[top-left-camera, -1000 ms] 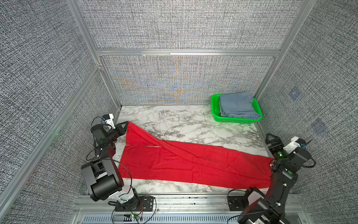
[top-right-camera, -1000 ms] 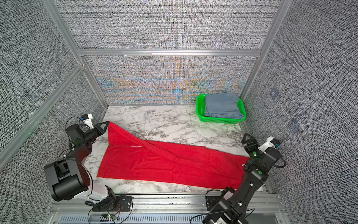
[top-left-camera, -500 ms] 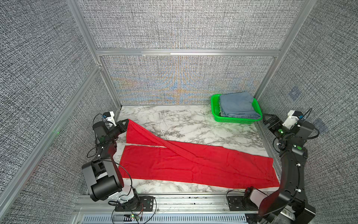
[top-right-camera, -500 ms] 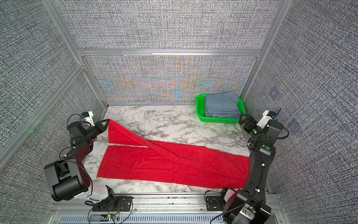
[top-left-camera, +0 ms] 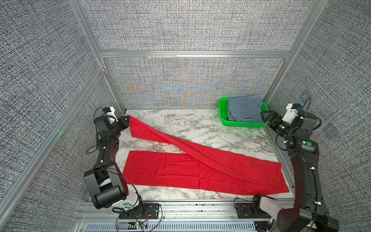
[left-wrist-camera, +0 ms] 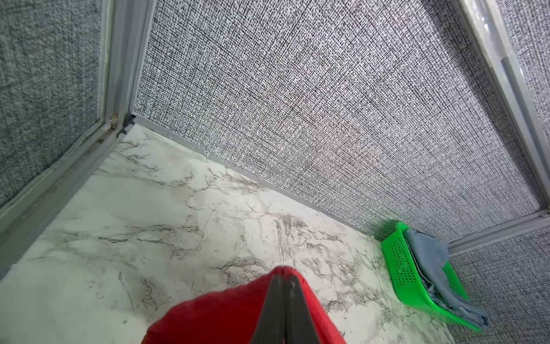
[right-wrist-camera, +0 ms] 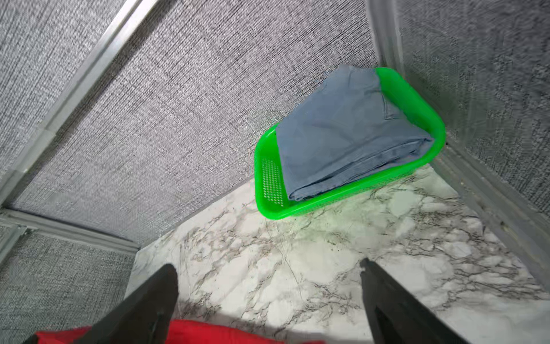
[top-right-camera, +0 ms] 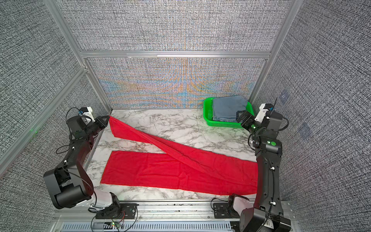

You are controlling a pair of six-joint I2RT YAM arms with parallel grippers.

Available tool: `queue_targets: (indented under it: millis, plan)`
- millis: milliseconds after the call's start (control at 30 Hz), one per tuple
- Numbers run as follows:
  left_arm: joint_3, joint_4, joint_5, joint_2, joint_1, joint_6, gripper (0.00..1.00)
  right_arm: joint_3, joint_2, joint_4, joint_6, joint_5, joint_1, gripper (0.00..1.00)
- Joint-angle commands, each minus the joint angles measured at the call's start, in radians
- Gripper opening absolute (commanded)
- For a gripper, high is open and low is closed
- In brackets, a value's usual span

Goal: Roll up the long pants
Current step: Fold the long pant at the center of the board.

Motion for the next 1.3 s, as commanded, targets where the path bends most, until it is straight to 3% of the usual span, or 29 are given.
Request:
queue_targets:
  millis: [0, 100, 200, 300, 400, 567, 733, 900, 1067, 1267]
  plan:
    - [0.058, -0.119, -0.089, -0.007, -0.002, 0.056, 0.02, -0.004, -0.012, -0.032, -0.062, 0.069, 0.062, 0.98]
    - [0.197, -0.272, -0.077, 0.04, -0.001, 0.122, 0.02, -0.036, -0.045, -0.014, -0.062, 0.079, 0.094, 0.99]
    - [0.368, -0.471, 0.017, 0.091, 0.0, 0.212, 0.02, -0.088, -0.089, 0.032, -0.054, 0.084, 0.099, 0.99]
    - [0.44, -0.633, 0.066, 0.088, -0.001, 0.304, 0.02, -0.132, -0.143, 0.071, -0.067, 0.126, 0.098, 0.99]
    - [0.387, -0.701, -0.035, 0.013, 0.0, 0.382, 0.02, -0.162, -0.181, 0.096, -0.084, 0.185, 0.094, 0.99]
    - [0.341, -0.833, -0.097, -0.118, 0.0, 0.512, 0.02, -0.223, -0.203, 0.133, -0.092, 0.198, 0.085, 0.99]
    - [0.167, -0.714, -0.152, -0.303, 0.0, 0.484, 0.02, -0.302, -0.226, 0.183, -0.061, 0.205, 0.076, 0.99]
    - [0.042, -0.788, -0.301, -0.41, 0.0, 0.491, 0.02, -0.372, -0.237, 0.239, -0.058, 0.216, 0.069, 0.99]
    - [-0.012, -0.788, -0.507, -0.427, 0.001, 0.491, 0.02, -0.407, -0.209, 0.255, -0.074, 0.207, 0.061, 0.99]
    - [0.049, -0.865, -0.579, -0.365, 0.006, 0.463, 0.02, -0.418, -0.21, 0.265, -0.096, 0.213, 0.035, 0.99]
